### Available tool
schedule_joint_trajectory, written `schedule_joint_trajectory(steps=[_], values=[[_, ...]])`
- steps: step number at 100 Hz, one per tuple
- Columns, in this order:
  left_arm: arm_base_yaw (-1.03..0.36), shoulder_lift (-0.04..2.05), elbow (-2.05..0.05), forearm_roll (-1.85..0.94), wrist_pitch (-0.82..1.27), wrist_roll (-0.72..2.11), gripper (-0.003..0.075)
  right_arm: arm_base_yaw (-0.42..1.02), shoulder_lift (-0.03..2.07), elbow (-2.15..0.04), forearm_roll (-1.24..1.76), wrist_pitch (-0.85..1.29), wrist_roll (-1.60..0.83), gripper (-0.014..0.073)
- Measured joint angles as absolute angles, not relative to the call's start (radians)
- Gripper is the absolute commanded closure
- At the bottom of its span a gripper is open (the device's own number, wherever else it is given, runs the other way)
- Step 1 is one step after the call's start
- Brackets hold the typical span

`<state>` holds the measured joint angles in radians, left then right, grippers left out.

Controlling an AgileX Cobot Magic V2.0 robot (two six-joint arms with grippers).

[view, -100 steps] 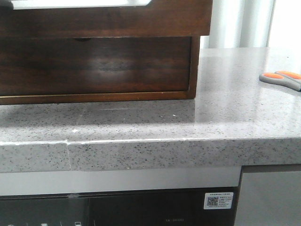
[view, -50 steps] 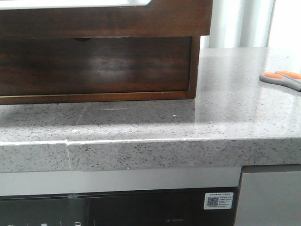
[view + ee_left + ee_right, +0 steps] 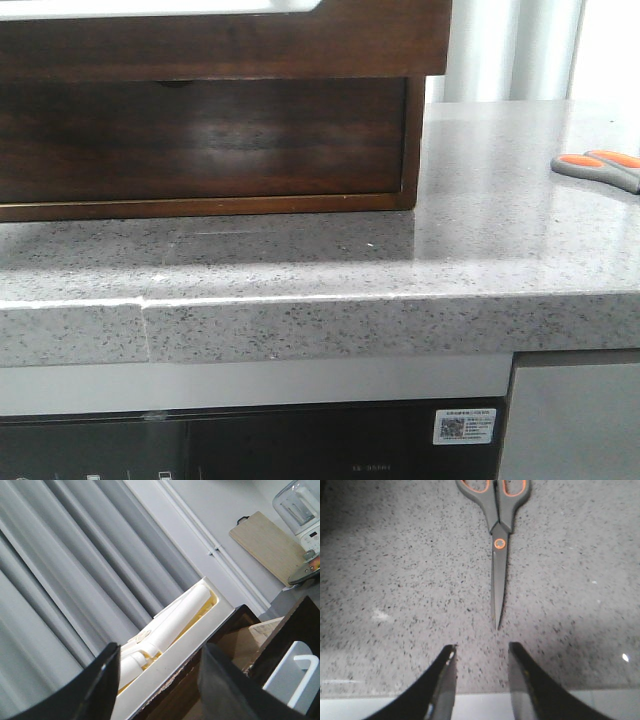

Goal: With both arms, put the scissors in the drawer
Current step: 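Reach the right gripper down and grasp the grey-orange scissors, then lift the scissors and carry them over the open drawer with right gripper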

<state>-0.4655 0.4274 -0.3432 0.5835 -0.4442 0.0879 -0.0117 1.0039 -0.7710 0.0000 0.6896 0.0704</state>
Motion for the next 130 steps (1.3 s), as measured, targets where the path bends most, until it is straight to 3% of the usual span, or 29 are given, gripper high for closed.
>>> schedule_joint_trajectory(steps=[20, 41, 90, 113, 130], values=[[-0.465, 0.427, -0.343, 0.581, -0.444, 0.088, 0.0404, -0.012, 1.286, -1.015, 0.0, 0.815, 0.07, 0.0401], [-0.465, 0.427, -0.343, 0.581, -0.444, 0.088, 0.0404, -0.01, 1.451, -1.187, -0.013, 0.83, 0.07, 0.0401], [-0.465, 0.427, -0.343, 0.579, -0.419, 0.088, 0.0404, -0.01, 1.683, -1.319, -0.07, 0.927, 0.069, 0.04], [-0.465, 0.427, -0.343, 0.577, -0.41, 0.088, 0.0404, -0.029, 1.711, -1.319, -0.072, 0.933, 0.069, 0.0245], [-0.465, 0.427, -0.343, 0.574, -0.408, 0.088, 0.0404, -0.031, 1.722, -1.319, -0.072, 0.914, 0.069, 0.025]])
